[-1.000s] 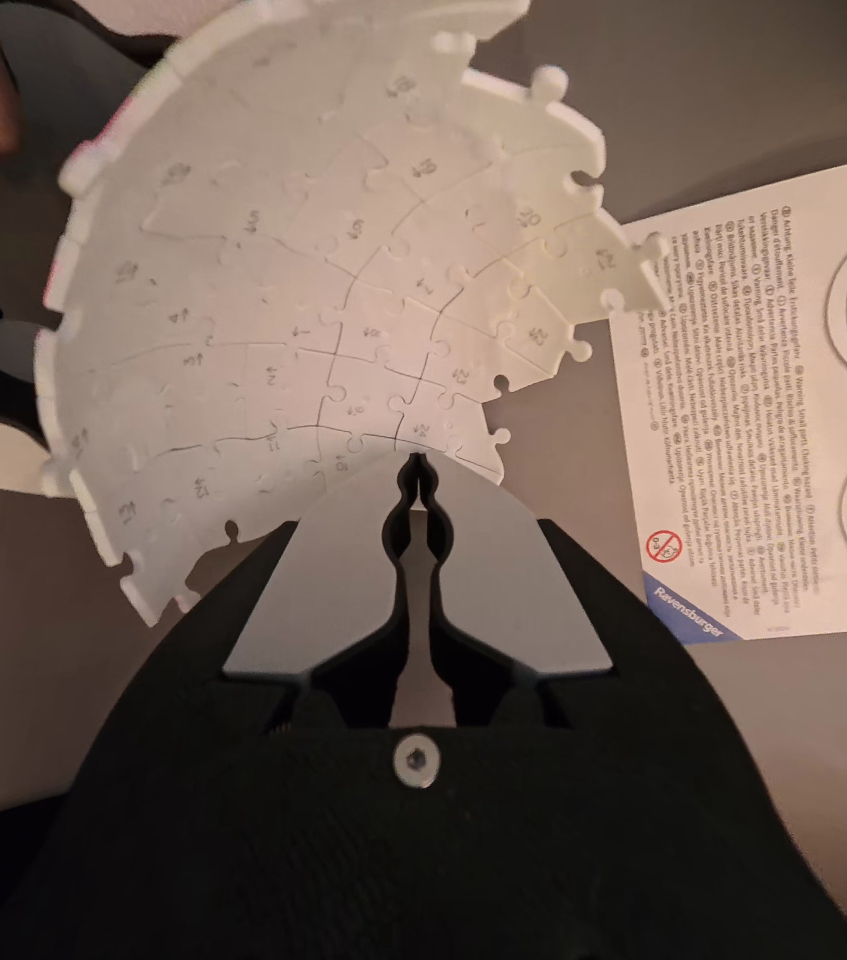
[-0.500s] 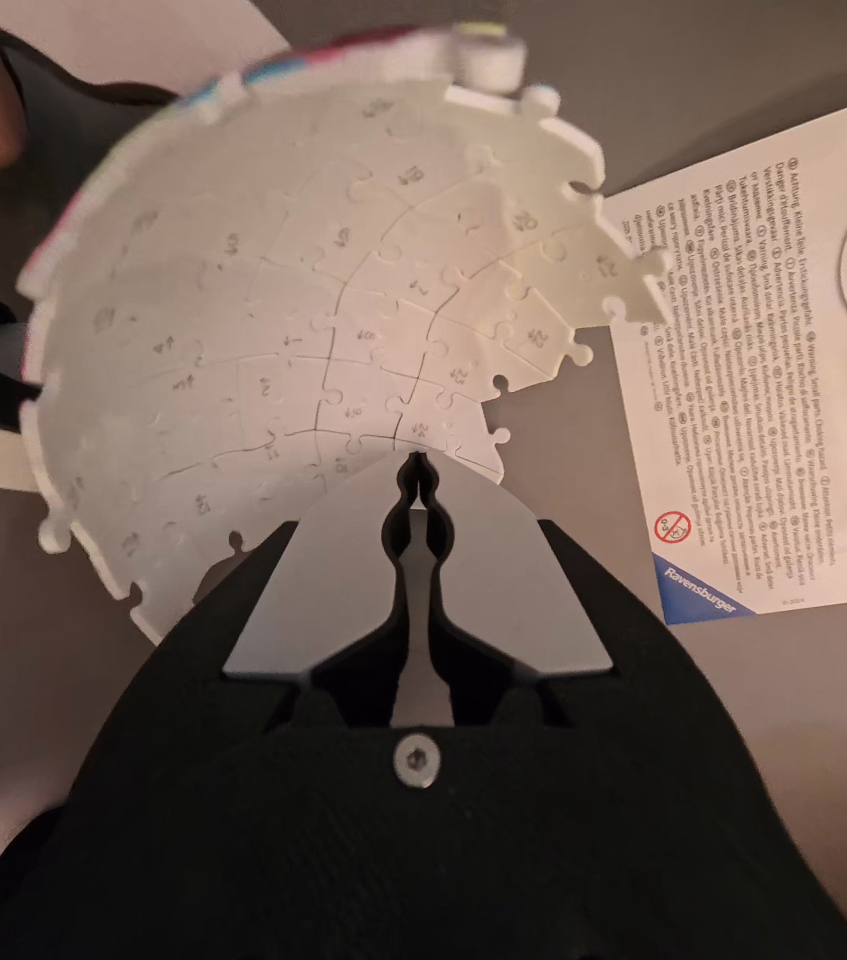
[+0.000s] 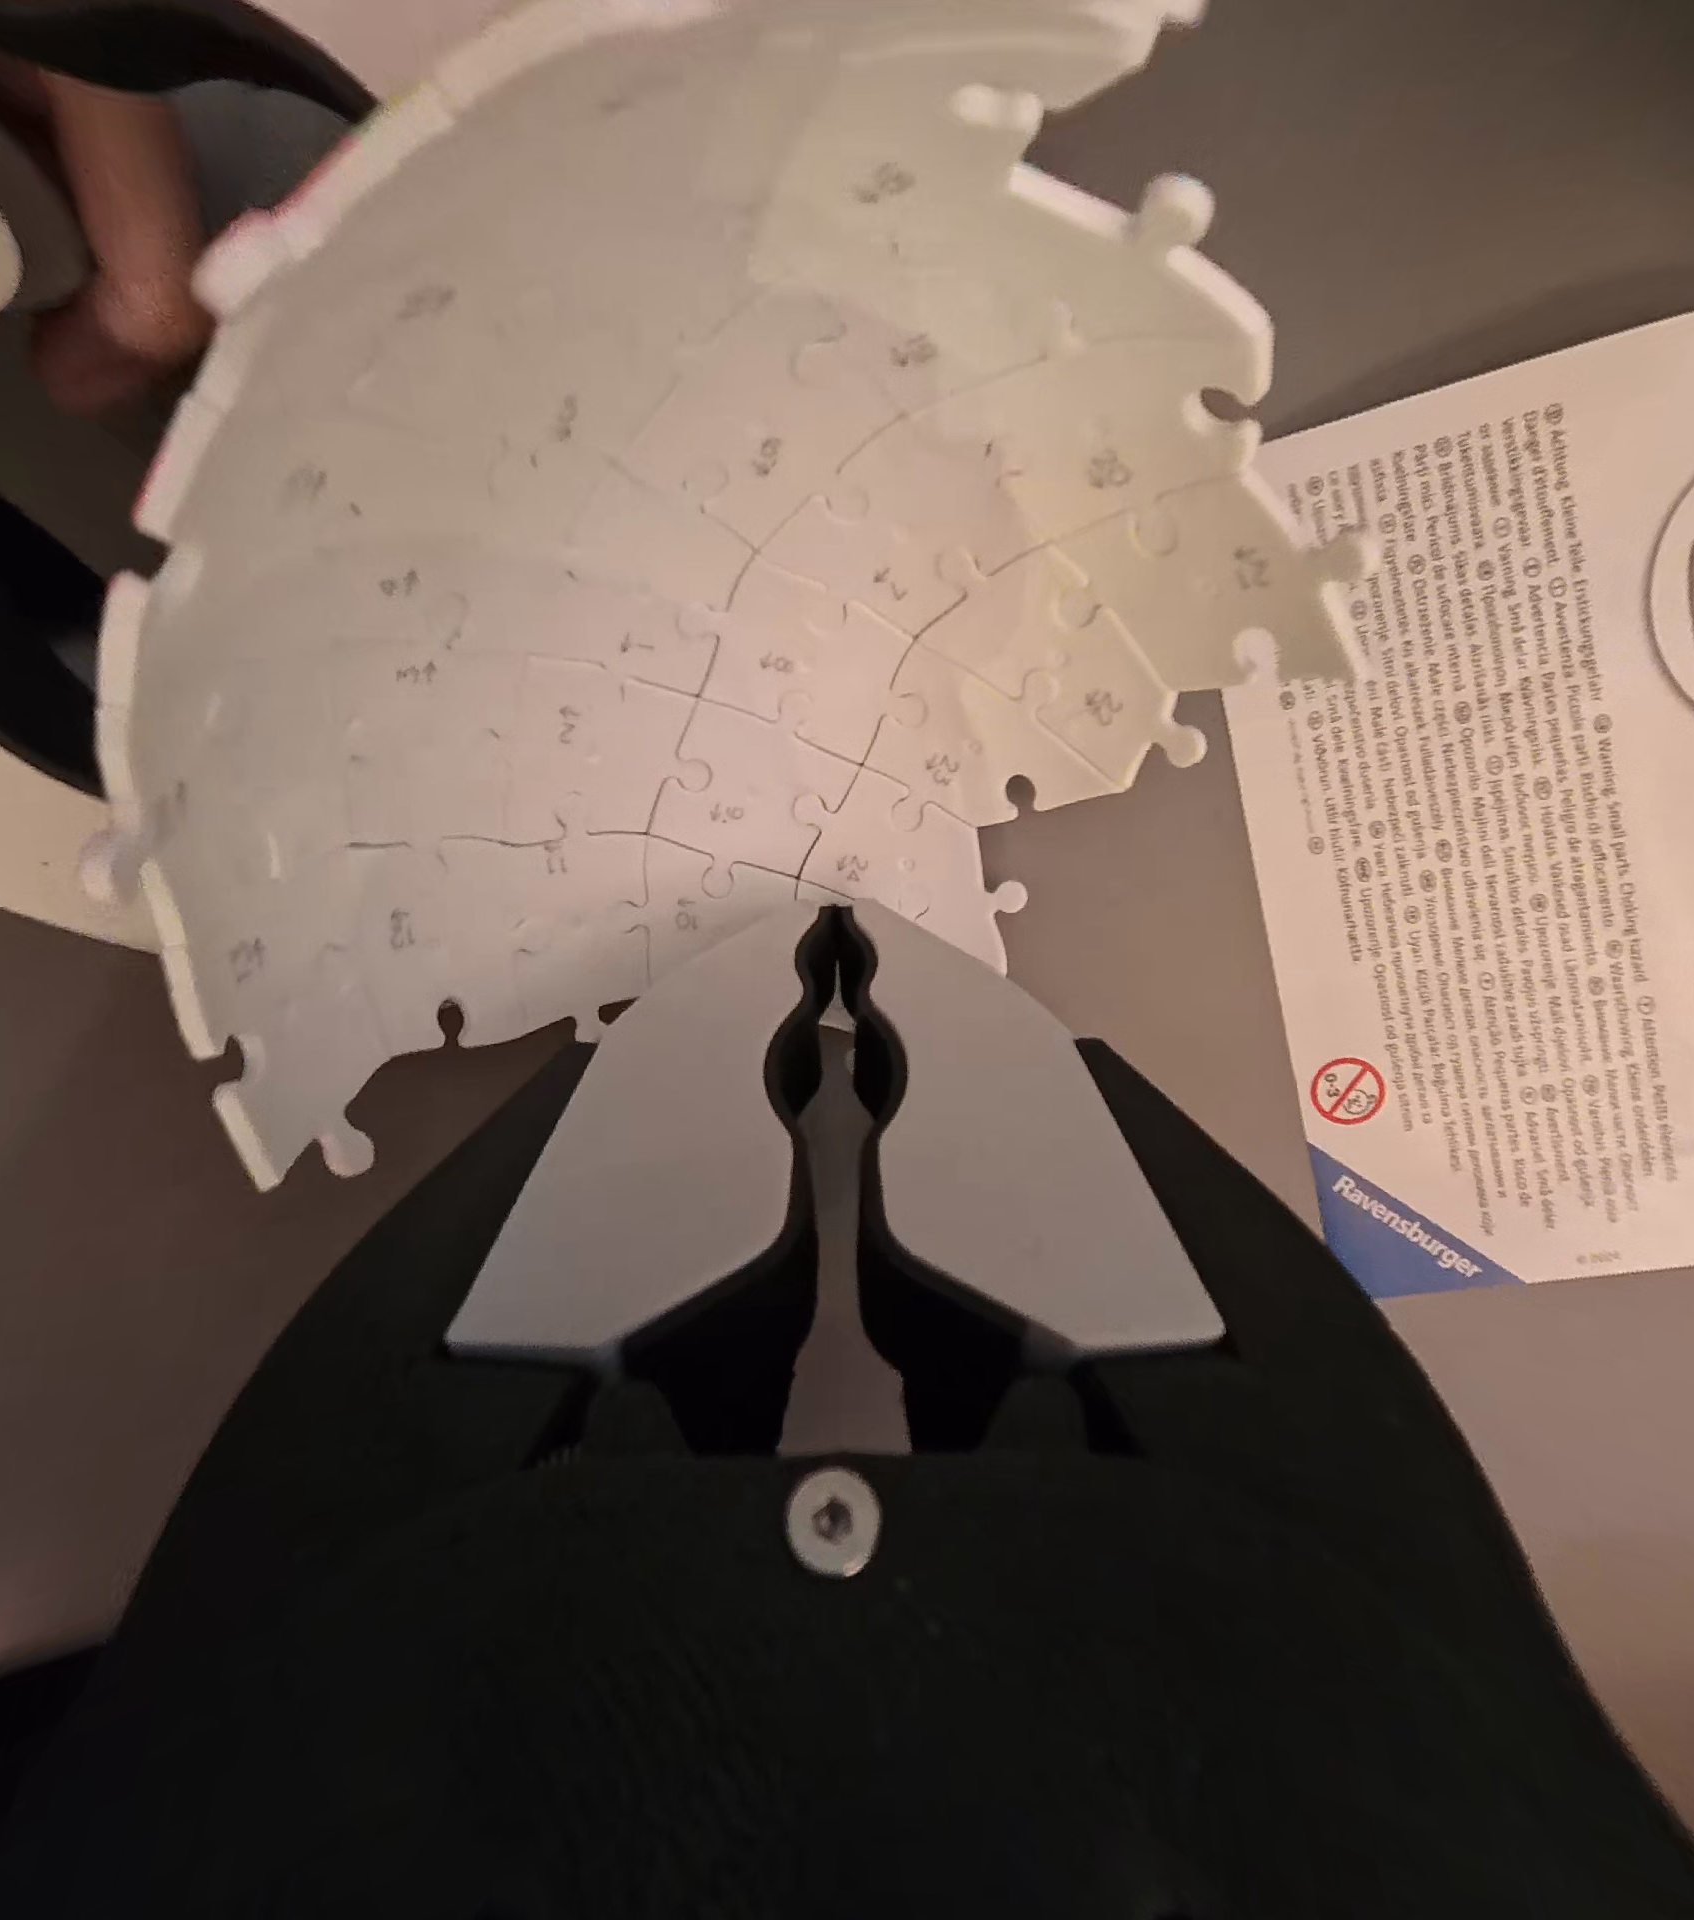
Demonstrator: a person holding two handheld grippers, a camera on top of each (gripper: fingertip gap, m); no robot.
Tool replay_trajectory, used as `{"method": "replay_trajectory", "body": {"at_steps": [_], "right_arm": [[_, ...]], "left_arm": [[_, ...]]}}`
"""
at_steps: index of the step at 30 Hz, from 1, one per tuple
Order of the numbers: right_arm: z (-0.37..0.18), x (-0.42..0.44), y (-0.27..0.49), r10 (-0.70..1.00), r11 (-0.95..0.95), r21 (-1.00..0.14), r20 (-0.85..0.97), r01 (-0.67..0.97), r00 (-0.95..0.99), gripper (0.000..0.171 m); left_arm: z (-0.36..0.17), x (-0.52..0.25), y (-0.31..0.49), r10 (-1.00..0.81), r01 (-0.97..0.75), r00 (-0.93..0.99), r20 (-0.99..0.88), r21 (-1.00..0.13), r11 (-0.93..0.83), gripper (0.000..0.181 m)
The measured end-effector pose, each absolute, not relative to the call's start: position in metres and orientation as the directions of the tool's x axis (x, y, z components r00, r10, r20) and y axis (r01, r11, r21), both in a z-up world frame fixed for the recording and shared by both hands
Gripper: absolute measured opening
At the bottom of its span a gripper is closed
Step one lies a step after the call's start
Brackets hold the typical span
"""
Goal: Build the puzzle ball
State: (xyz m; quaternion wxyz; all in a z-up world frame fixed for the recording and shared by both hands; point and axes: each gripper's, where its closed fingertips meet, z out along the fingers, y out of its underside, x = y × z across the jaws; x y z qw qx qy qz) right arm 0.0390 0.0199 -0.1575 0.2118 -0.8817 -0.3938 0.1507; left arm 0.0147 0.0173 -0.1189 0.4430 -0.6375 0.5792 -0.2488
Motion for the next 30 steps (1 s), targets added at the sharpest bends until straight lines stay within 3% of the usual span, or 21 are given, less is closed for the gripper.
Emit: {"method": "replay_trajectory", "body": {"at_steps": [15, 30], "right_arm": [[-0.157, 0.042, 0.019, 0.795, -0.559, -0.551, -0.144, 0.620, 0.589, 0.002], [-0.151, 0.056, 0.012, 0.780, -0.596, -0.542, -0.217, 0.592, 0.587, 0.001]], "left_arm": [[-0.120, 0.018, 0.018, -0.955, -0.510, 0.206, -0.211, -0.856, 0.080, 0.098], [-0.121, 0.020, 0.017, -0.955, -0.519, 0.192, -0.226, -0.849, 0.097, 0.093]]}}
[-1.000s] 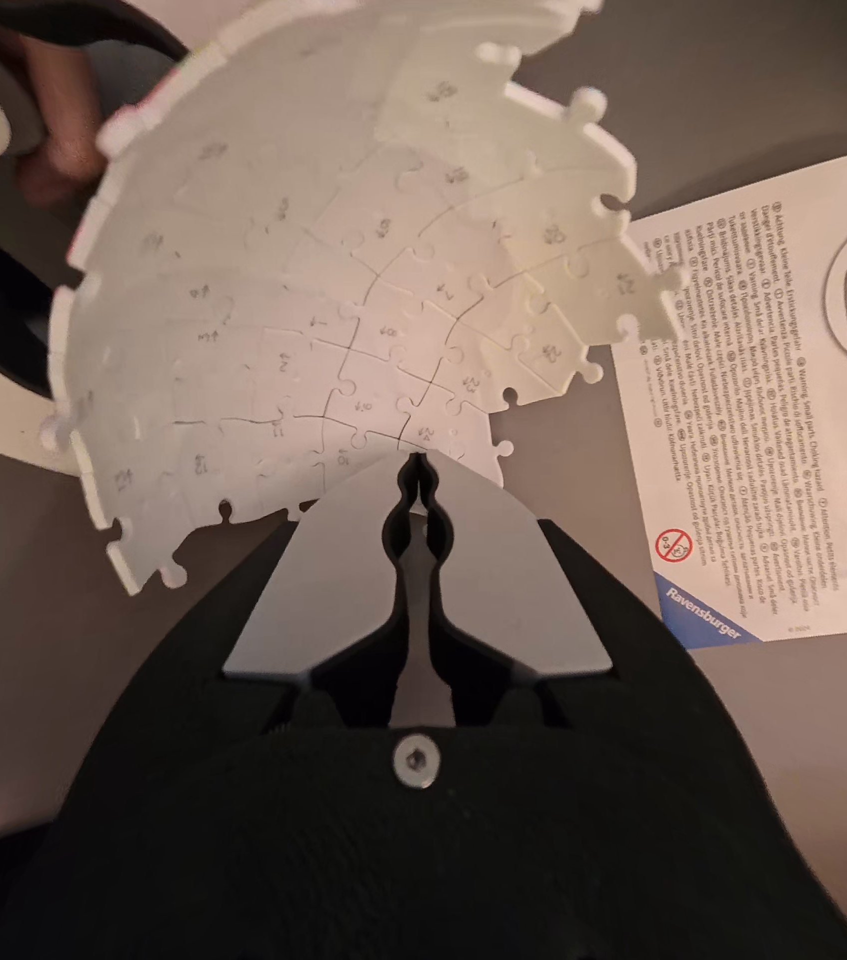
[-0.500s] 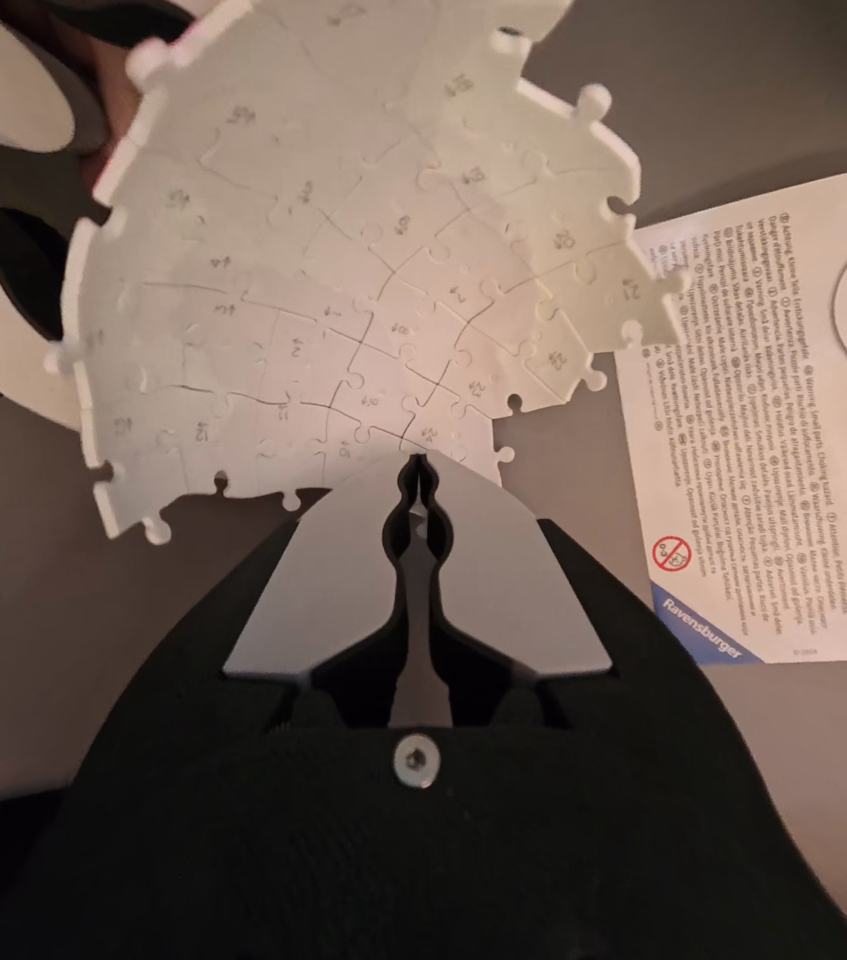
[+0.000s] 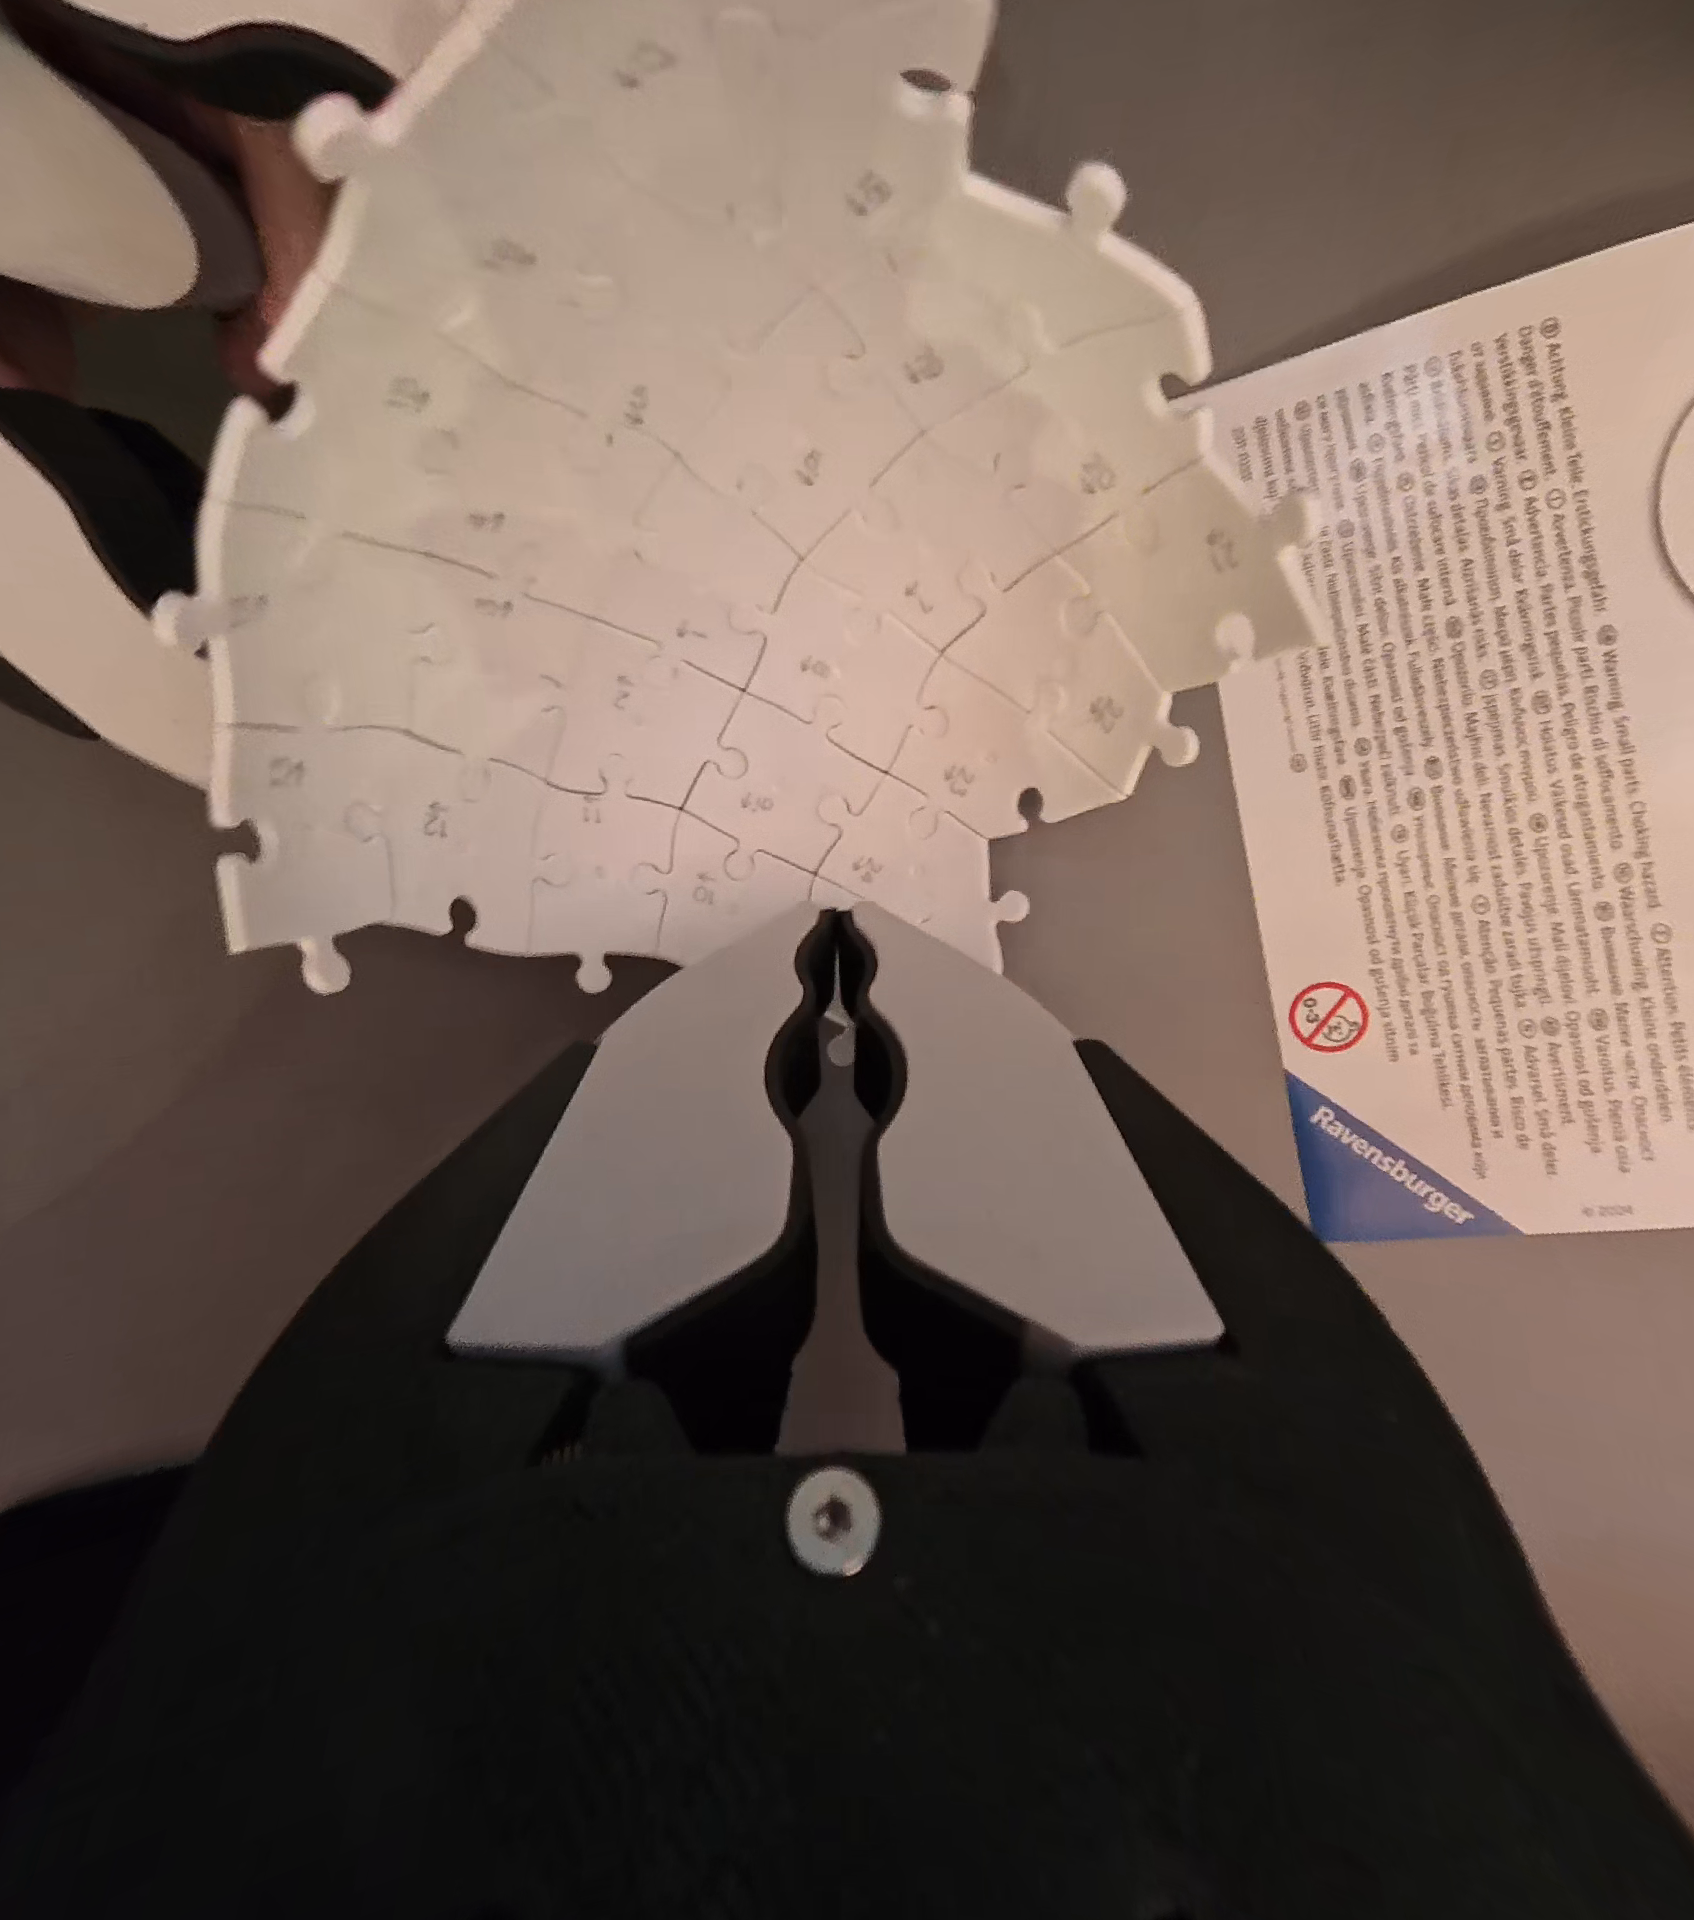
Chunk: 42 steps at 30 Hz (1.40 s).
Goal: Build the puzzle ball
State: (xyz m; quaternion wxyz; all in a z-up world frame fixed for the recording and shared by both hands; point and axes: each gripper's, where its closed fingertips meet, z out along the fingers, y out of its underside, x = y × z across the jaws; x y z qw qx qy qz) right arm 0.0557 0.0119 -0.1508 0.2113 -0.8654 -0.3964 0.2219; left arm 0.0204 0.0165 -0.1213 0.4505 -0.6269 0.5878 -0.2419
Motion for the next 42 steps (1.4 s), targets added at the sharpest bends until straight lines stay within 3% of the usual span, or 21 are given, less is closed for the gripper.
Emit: {"method": "replay_trajectory", "body": {"at_steps": [9, 16, 23, 31, 34, 42], "right_arm": [[-0.156, 0.061, -0.002, 0.781, -0.613, -0.480, -0.248, 0.627, 0.574, 0.002], [-0.155, 0.061, -0.005, 0.782, -0.607, -0.549, -0.287, 0.575, 0.553, 0.002], [-0.155, 0.061, -0.006, 0.810, -0.557, -0.632, -0.267, 0.539, 0.522, 0.002], [-0.156, 0.062, -0.005, 0.789, -0.574, -0.632, -0.257, 0.520, 0.558, 0.003], [-0.156, 0.062, -0.005, 0.791, -0.567, -0.639, -0.247, 0.520, 0.559, 0.002], [-0.156, 0.062, -0.005, 0.788, -0.571, -0.634, -0.244, 0.522, 0.565, 0.002]], "left_arm": [[-0.118, 0.025, 0.012, -0.959, -0.503, 0.180, -0.219, -0.858, 0.101, 0.091], [-0.115, 0.033, 0.006, -0.964, -0.490, 0.145, -0.224, -0.862, 0.127, 0.096], [-0.118, 0.039, 0.001, -0.973, -0.485, -0.013, -0.231, -0.849, 0.208, 0.102], [-0.122, 0.032, 0.007, -0.952, -0.499, -0.133, -0.275, -0.812, 0.304, 0.095], [-0.123, 0.033, 0.014, -0.947, -0.496, -0.124, -0.296, -0.808, 0.318, 0.088], [-0.131, 0.045, 0.015, -0.927, -0.508, -0.091, -0.363, -0.784, 0.357, 0.091]]}}
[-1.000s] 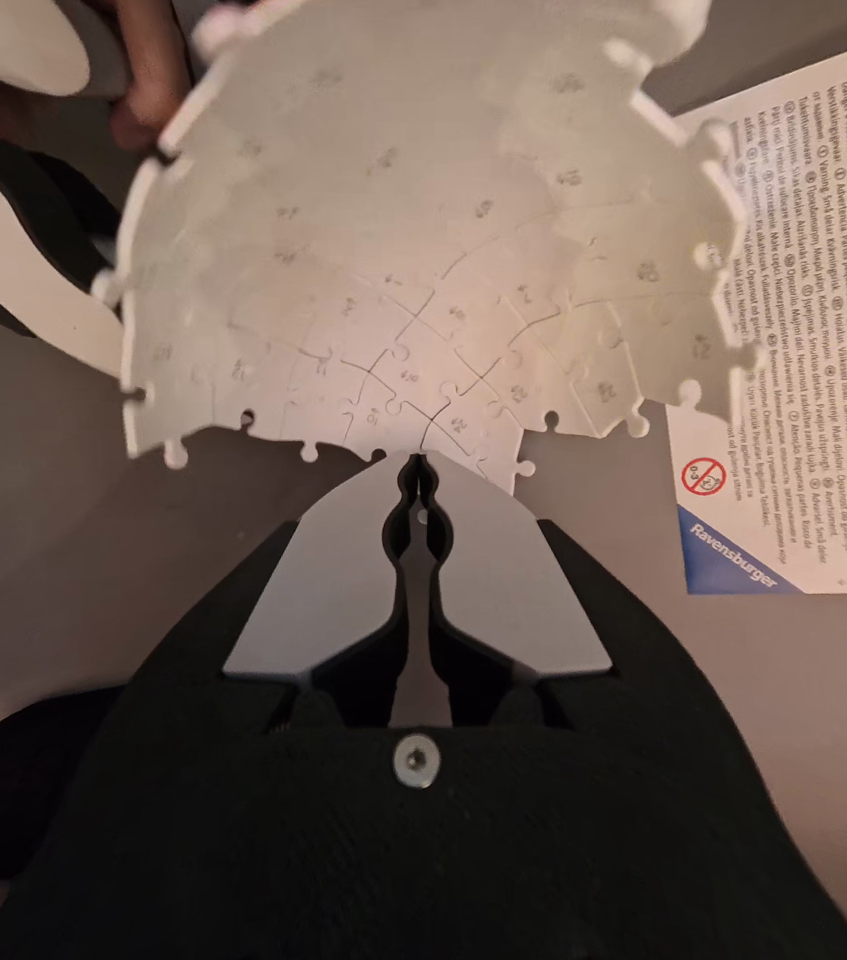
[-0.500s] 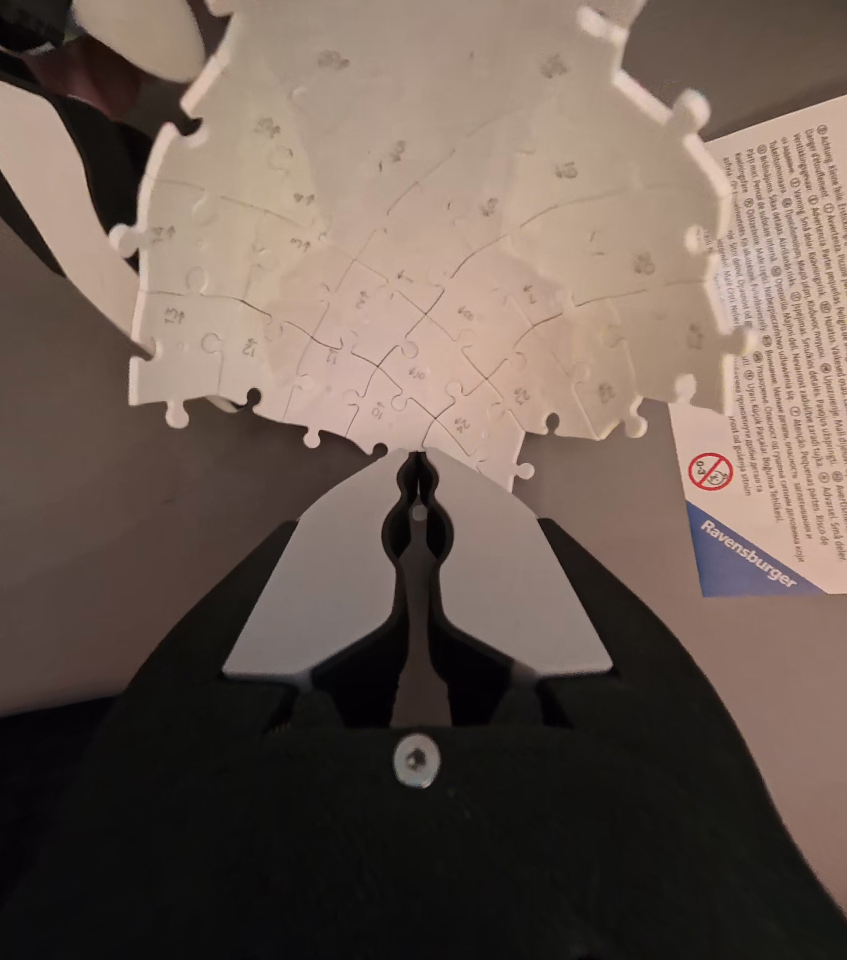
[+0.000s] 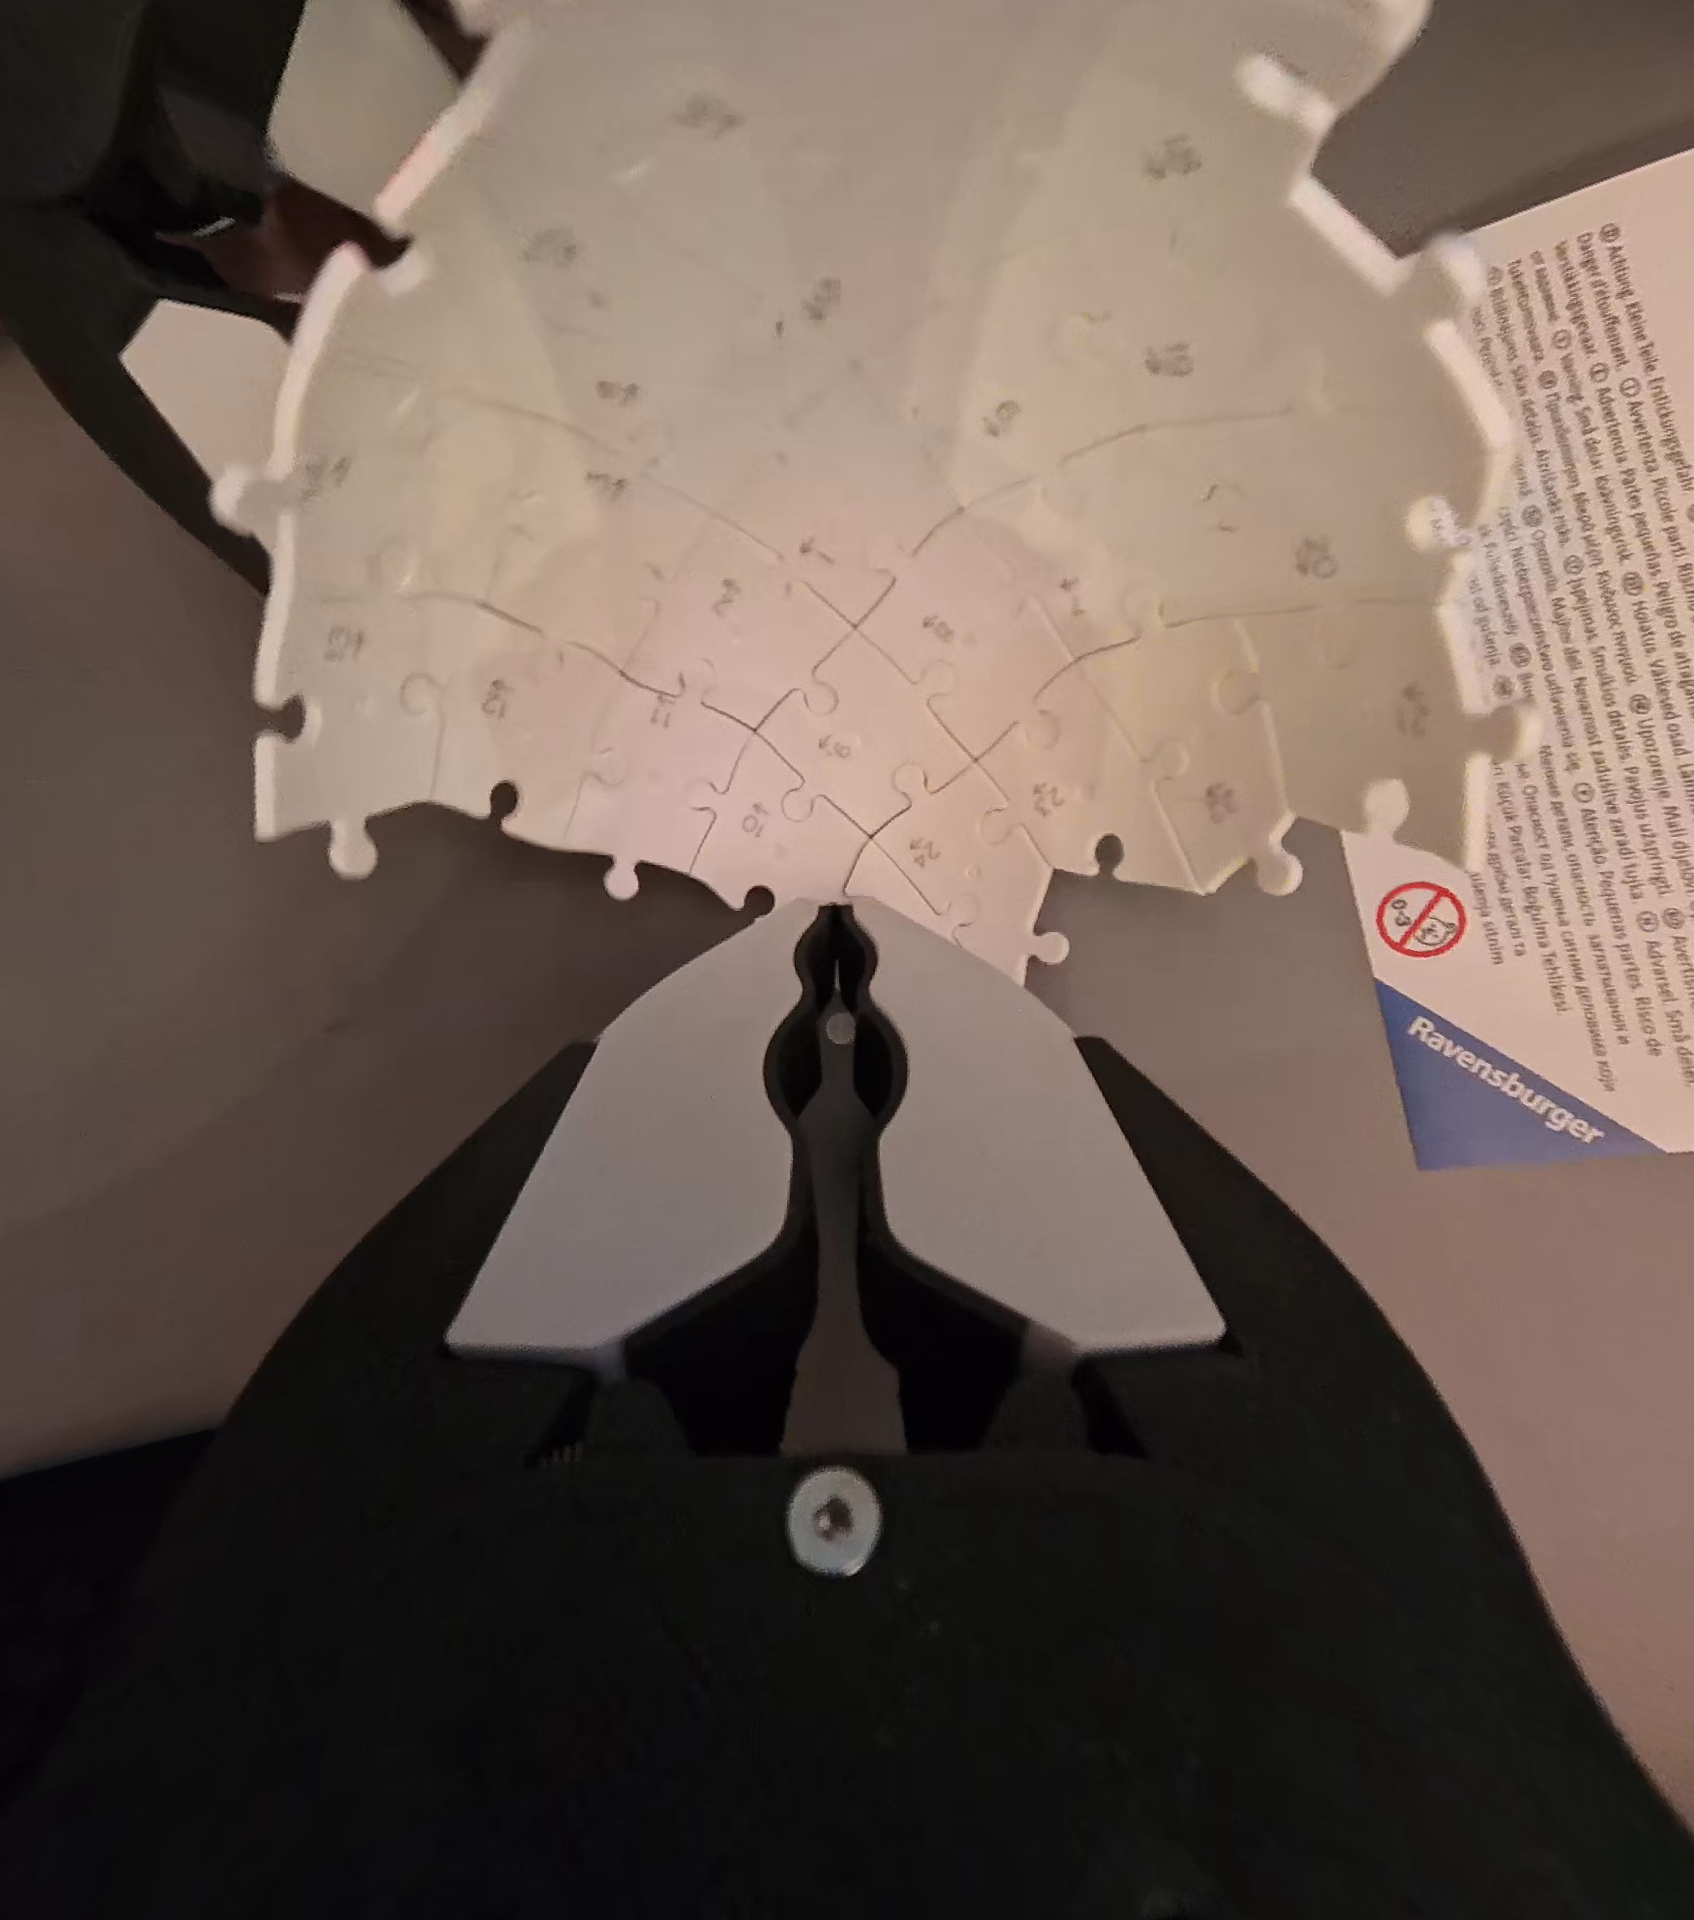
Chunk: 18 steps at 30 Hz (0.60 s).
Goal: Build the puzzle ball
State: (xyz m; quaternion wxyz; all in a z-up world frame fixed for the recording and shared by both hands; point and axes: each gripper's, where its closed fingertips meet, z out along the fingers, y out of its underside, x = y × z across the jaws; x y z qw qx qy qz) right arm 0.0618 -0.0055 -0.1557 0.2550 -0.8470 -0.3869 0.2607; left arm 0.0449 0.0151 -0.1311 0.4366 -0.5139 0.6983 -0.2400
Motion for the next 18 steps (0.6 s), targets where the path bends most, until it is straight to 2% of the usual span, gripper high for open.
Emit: {"method": "replay_trajectory", "body": {"at_steps": [8, 18], "right_arm": [[-0.1574, 0.0611, -0.0056, 0.792, -0.564, -0.620, -0.218, 0.546, 0.570, 0.003], [-0.1555, 0.0598, -0.0068, 0.797, -0.555, -0.673, -0.263, 0.489, 0.543, 0.002]], "left_arm": [[-0.1328, 0.0465, 0.0118, -0.927, -0.517, -0.096, -0.362, -0.778, 0.357, 0.093], [-0.1327, 0.0460, 0.0092, -0.927, -0.511, -0.111, -0.358, -0.780, 0.362, 0.094]]}}
